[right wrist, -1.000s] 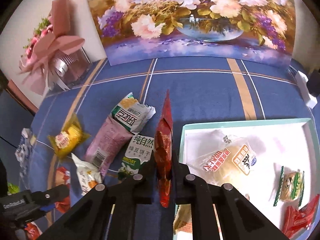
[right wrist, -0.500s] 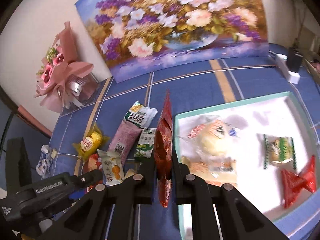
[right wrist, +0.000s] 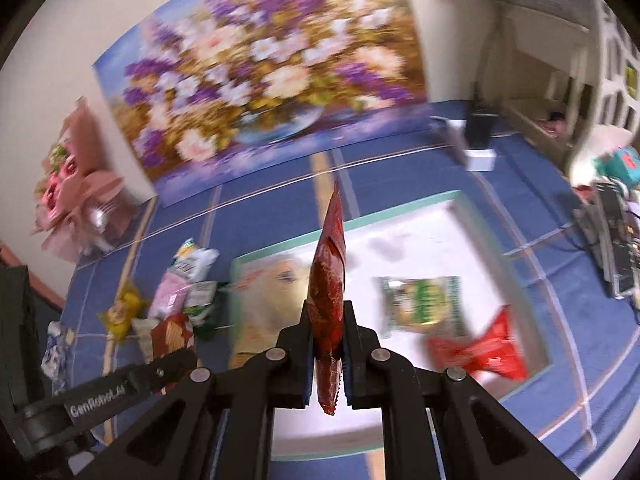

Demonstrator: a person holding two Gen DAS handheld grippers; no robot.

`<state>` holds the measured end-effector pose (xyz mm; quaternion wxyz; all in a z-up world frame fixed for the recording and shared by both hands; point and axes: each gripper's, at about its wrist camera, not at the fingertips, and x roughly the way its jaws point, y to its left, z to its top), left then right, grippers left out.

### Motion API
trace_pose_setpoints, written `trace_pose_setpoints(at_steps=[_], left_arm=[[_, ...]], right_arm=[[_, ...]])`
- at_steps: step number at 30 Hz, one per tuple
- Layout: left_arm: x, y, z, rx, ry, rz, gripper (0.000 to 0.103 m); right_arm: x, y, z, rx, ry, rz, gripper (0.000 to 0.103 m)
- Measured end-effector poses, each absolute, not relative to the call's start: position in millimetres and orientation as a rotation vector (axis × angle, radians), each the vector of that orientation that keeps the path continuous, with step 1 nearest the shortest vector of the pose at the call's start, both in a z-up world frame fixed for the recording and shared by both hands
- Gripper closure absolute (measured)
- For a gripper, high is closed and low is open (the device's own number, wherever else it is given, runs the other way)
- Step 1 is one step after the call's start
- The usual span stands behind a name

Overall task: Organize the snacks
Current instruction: 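Carry both packs over the white tray and open both grippers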

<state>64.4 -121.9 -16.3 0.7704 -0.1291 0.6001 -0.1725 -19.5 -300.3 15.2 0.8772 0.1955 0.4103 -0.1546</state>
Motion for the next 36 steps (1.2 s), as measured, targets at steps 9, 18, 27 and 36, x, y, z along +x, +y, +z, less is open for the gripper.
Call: trace_pose_setpoints(at_steps=[9, 18, 27, 36], left_arm=[[37, -181, -28, -0.114, 1.343, -0.446, 0.062], [33, -201, -45, -0.046, 1.384, -0.44, 0.062], [37, -192, -36, -0.075, 1.368, -0.428, 0.062], [46, -164, -21, -0.154, 1.331, -0.392, 0.059]], right_arm=[[-37, -338, 6, 0.415, 0.896, -0.399, 0.091], [-33, -341, -18, 0.436, 0.995, -0.389, 0.091], [-31, -342, -27, 0.454, 1.045, -0.397, 0.089], [-32, -342, -19, 0.457, 1.039, -0.408, 0.086]])
